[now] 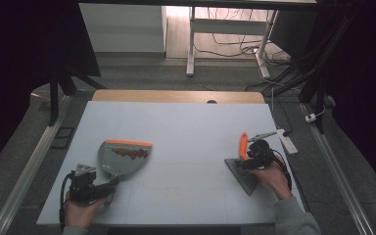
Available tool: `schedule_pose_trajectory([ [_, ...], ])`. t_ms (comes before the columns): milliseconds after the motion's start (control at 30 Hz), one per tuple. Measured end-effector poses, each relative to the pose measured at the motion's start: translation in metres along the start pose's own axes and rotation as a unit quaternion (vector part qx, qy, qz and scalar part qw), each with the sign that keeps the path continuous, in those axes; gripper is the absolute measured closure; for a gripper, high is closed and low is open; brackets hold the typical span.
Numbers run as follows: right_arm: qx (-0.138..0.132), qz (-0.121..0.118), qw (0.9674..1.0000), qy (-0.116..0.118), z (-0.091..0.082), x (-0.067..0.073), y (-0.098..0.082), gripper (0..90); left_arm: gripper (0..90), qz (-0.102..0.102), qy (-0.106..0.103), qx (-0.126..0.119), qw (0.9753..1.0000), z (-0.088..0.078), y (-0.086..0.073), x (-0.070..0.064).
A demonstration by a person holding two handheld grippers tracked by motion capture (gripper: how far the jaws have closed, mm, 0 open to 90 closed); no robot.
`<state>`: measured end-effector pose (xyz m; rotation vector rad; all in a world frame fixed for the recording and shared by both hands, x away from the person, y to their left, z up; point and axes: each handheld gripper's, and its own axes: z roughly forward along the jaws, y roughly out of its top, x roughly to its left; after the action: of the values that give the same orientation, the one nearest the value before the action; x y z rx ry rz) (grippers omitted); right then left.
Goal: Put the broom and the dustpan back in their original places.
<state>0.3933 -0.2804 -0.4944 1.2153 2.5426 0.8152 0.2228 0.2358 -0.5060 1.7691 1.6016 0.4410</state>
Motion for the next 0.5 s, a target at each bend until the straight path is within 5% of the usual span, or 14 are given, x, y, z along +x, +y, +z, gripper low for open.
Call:
schedule_pose_trajectory([
  [200, -0.038, -0.014, 0.9991, 0.013, -0.015, 0.007, -0.001, 31.5, 17.5, 0.046, -0.031, -0.009, 0.9984, -0.004, 0.008, -0.004],
  [500, -0.095, -0.069, 0.9918, 0.051, -0.025, 0.030, -0.010, 34.9, 21.2, 0.114, -0.088, -0.005, 0.9896, 0.011, 0.024, -0.011],
])
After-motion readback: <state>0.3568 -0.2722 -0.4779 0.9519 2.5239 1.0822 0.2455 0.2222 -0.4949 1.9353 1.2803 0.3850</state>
